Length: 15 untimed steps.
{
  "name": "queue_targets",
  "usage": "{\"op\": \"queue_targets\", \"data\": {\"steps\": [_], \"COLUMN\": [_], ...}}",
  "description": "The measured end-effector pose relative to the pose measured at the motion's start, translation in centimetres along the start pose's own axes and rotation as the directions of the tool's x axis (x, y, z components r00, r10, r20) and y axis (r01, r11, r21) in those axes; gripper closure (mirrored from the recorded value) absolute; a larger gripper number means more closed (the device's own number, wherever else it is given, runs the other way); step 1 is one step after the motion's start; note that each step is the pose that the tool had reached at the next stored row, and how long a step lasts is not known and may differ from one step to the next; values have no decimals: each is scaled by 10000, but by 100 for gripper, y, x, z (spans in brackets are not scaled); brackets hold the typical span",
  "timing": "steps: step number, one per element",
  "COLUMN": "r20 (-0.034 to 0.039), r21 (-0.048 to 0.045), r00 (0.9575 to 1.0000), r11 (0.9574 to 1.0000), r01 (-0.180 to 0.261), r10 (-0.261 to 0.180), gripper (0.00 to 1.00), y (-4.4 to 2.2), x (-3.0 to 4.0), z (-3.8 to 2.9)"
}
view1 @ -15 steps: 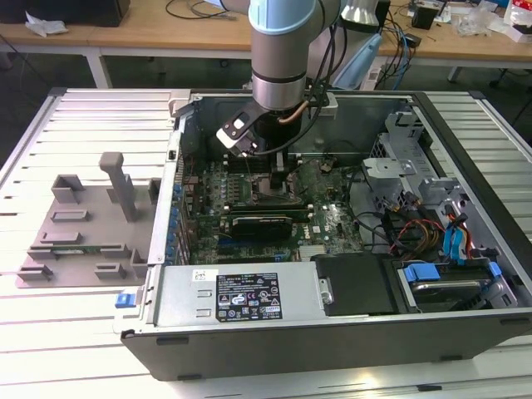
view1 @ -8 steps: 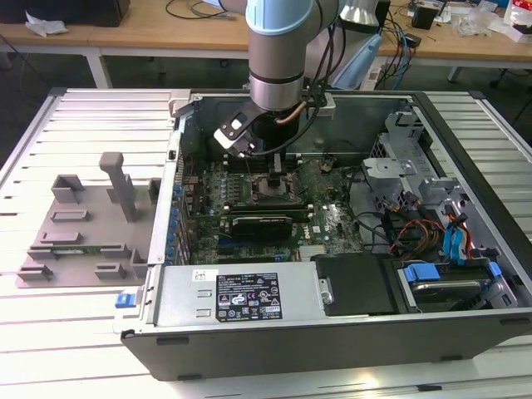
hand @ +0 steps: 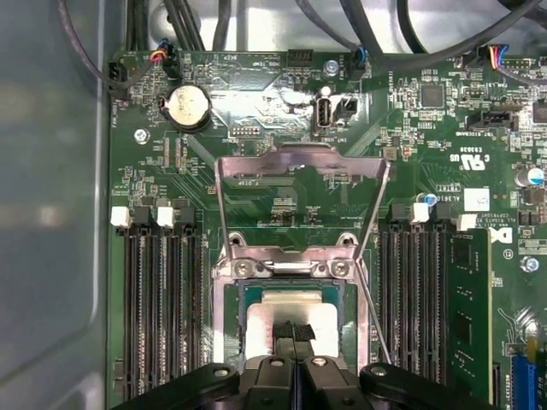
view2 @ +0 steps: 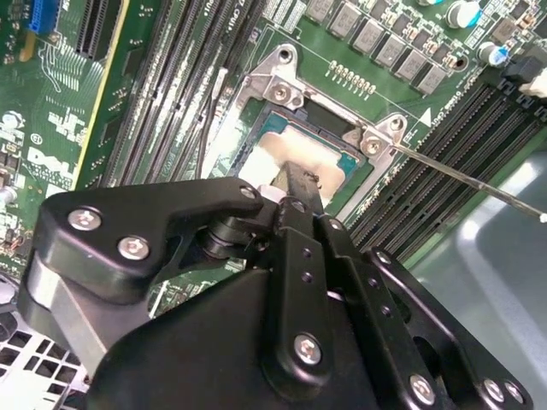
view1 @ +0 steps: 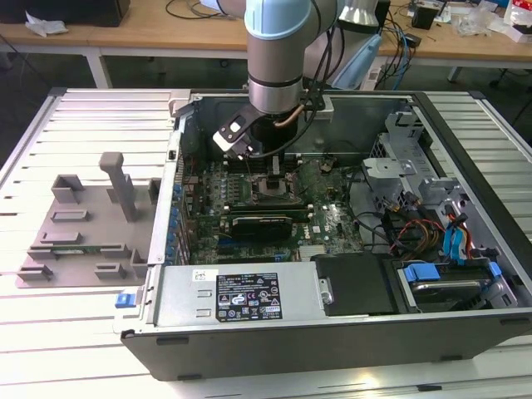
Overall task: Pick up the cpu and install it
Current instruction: 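Place the cpu into insertion slot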
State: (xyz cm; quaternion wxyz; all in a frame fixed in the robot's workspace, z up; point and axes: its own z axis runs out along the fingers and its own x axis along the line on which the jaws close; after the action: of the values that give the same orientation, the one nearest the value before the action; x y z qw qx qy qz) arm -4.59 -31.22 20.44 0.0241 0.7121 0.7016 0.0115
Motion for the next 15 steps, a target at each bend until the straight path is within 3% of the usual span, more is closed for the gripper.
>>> {"op": "queue_targets", "data": {"steps": [9,12,15], "r20": [-24,-5,-4], "r21": [-12,-1,0], "r00": [9999,9999,9999], "r11": [9999,9999,9999], "r01": [-145,-143,-143], "r10": [145,143,143], "gripper": [89,89,89], "y": [2,6,17], "x": [4,-1,-5], "z": [-4,-106,-328]}}
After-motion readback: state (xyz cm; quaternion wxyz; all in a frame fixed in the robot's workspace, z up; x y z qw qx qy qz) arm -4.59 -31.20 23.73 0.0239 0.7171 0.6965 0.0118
